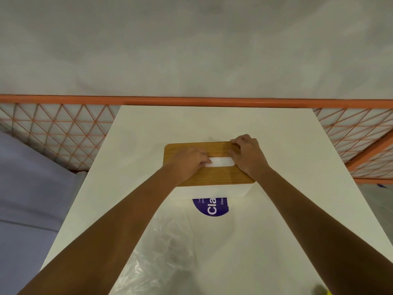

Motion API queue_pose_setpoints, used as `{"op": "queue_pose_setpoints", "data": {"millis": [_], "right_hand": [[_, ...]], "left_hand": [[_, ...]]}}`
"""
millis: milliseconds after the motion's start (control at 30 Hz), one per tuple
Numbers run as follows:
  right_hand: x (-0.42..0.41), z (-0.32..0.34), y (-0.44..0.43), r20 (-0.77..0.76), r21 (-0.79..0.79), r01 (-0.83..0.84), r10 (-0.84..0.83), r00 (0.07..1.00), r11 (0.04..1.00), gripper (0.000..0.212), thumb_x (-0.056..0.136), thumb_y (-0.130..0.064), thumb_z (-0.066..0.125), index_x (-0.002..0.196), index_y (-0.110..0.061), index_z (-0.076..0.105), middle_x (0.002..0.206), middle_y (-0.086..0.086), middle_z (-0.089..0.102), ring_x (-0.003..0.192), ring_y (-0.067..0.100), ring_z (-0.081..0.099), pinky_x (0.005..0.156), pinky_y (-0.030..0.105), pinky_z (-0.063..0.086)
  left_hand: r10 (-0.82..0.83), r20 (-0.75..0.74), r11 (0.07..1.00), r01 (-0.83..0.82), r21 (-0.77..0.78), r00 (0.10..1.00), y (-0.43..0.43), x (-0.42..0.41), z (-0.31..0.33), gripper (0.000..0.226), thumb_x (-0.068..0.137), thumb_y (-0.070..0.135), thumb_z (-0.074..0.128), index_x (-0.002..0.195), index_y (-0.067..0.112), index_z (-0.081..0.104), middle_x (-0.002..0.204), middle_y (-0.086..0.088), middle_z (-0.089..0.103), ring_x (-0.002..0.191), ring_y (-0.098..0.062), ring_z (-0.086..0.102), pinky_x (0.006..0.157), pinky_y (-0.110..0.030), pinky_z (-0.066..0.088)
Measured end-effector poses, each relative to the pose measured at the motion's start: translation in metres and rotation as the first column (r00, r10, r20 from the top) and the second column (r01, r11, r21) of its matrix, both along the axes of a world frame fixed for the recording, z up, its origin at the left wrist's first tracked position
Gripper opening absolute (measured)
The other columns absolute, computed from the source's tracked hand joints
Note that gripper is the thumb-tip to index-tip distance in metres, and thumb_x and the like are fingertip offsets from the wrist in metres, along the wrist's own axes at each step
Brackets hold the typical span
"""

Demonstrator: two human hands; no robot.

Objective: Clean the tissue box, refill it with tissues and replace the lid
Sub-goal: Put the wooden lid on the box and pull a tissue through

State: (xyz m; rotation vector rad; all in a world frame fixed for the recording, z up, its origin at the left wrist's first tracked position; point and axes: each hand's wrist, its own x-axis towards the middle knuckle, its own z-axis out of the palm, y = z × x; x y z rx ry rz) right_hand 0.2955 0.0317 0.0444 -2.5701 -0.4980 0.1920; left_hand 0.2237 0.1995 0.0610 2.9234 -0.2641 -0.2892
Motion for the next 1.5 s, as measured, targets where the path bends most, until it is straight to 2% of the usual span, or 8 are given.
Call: {"op": "queue_pose_setpoints", "data": {"millis": [200, 300, 533, 933, 1067, 1167, 1300, 1500], "right_hand": [[-0.001, -0.007, -0.002, 0.003, 0.059, -0.014, 0.014, 1.000, 0.998, 0.040, 0.095, -0.023, 0.047, 0.133, -0.011, 0.047, 0.136, 0.002, 0.042, 0.129, 0.020, 0.029, 0.105, 0.027, 0.028], [-0.001, -0.009, -0.003, 0.000, 0.086, -0.016, 0.016, 1.000, 0.996, 0.041, 0.095, -0.023, 0.046, 0.134, -0.011, 0.046, 0.137, 0.001, 0.041, 0.130, 0.019, 0.028, 0.106, 0.025, 0.026], [-0.006, -0.020, -0.006, -0.044, 0.263, 0.041, -0.031, 0.999, 0.964, 0.041, 0.094, -0.025, 0.049, 0.134, -0.013, 0.048, 0.142, 0.002, 0.040, 0.131, 0.020, 0.033, 0.107, 0.025, 0.025], [-0.006, -0.026, -0.008, -0.021, 0.306, 0.051, -0.047, 0.999, 0.951, 0.041, 0.094, -0.025, 0.051, 0.133, -0.013, 0.050, 0.141, 0.001, 0.043, 0.130, 0.021, 0.037, 0.107, 0.026, 0.027], [-0.006, -0.027, -0.009, -0.012, 0.303, 0.043, -0.041, 0.999, 0.952, 0.041, 0.094, -0.025, 0.051, 0.133, -0.013, 0.050, 0.142, 0.000, 0.043, 0.130, 0.021, 0.037, 0.104, 0.022, 0.025], [-0.006, -0.028, -0.009, -0.020, 0.312, 0.046, -0.042, 0.999, 0.949, 0.041, 0.094, -0.025, 0.051, 0.133, -0.014, 0.050, 0.142, 0.000, 0.043, 0.130, 0.021, 0.037, 0.105, 0.022, 0.025], [-0.005, -0.028, -0.009, -0.022, 0.318, 0.051, -0.047, 0.999, 0.947, 0.041, 0.093, -0.025, 0.051, 0.132, -0.014, 0.051, 0.141, 0.000, 0.043, 0.130, 0.020, 0.037, 0.102, 0.019, 0.022], [-0.005, -0.028, -0.009, -0.022, 0.318, 0.053, -0.048, 0.999, 0.947, 0.040, 0.093, -0.026, 0.052, 0.131, -0.014, 0.052, 0.141, -0.001, 0.044, 0.130, 0.020, 0.038, 0.104, 0.021, 0.023]], "left_hand": [[-0.216, -0.073, 0.926, 0.228, 0.302, 0.974, -0.002, 0.021, 0.004, 0.039, 0.099, 0.019, 0.039, 0.138, 0.024, 0.044, 0.125, 0.000, 0.051, 0.114, -0.020, 0.050, 0.086, -0.030, 0.047], [-0.280, -0.069, 0.881, 0.285, 0.378, 0.957, -0.005, 0.025, 0.004, 0.036, 0.099, 0.018, 0.040, 0.134, 0.021, 0.049, 0.123, -0.002, 0.054, 0.113, -0.021, 0.051, 0.082, -0.029, 0.047], [-0.309, -0.025, 0.880, 0.295, 0.372, 0.951, -0.007, 0.031, -0.002, 0.029, 0.099, 0.022, 0.040, 0.115, 0.016, 0.063, 0.109, 0.000, 0.061, 0.104, -0.019, 0.058, 0.073, -0.029, 0.047], [-0.466, -0.007, 0.804, 0.427, 0.415, 0.885, -0.006, 0.037, -0.004, 0.028, 0.100, 0.020, 0.035, 0.112, 0.013, 0.059, 0.113, -0.001, 0.053, 0.103, -0.017, 0.052, 0.078, -0.028, 0.043], [-0.504, 0.056, 0.816, 0.453, 0.360, 0.862, -0.001, 0.036, -0.001, 0.015, 0.093, 0.013, 0.050, 0.094, 0.006, 0.064, 0.099, -0.005, 0.057, 0.082, -0.021, 0.058, 0.061, -0.025, 0.038], [-0.536, 0.196, 0.841, 0.497, 0.217, 0.821, 0.008, 0.033, 0.003, 0.006, 0.067, 0.008, 0.069, 0.066, 0.011, 0.064, 0.069, -0.001, 0.057, 0.052, -0.013, 0.055, 0.045, -0.014, 0.030], [-0.241, 0.078, 0.970, 0.239, 0.036, 0.967, 0.007, 0.026, 0.010, 0.008, 0.087, 0.013, 0.059, 0.093, 0.010, 0.064, 0.087, 0.007, 0.042, 0.069, -0.010, 0.047, 0.052, -0.008, 0.031], [-0.063, -0.003, 0.990, 0.062, -0.124, 0.998, 0.001, 0.018, 0.007, 0.012, 0.089, 0.017, 0.056, 0.099, 0.012, 0.061, 0.088, 0.010, 0.036, 0.077, -0.009, 0.047, 0.064, -0.015, 0.036]]}}
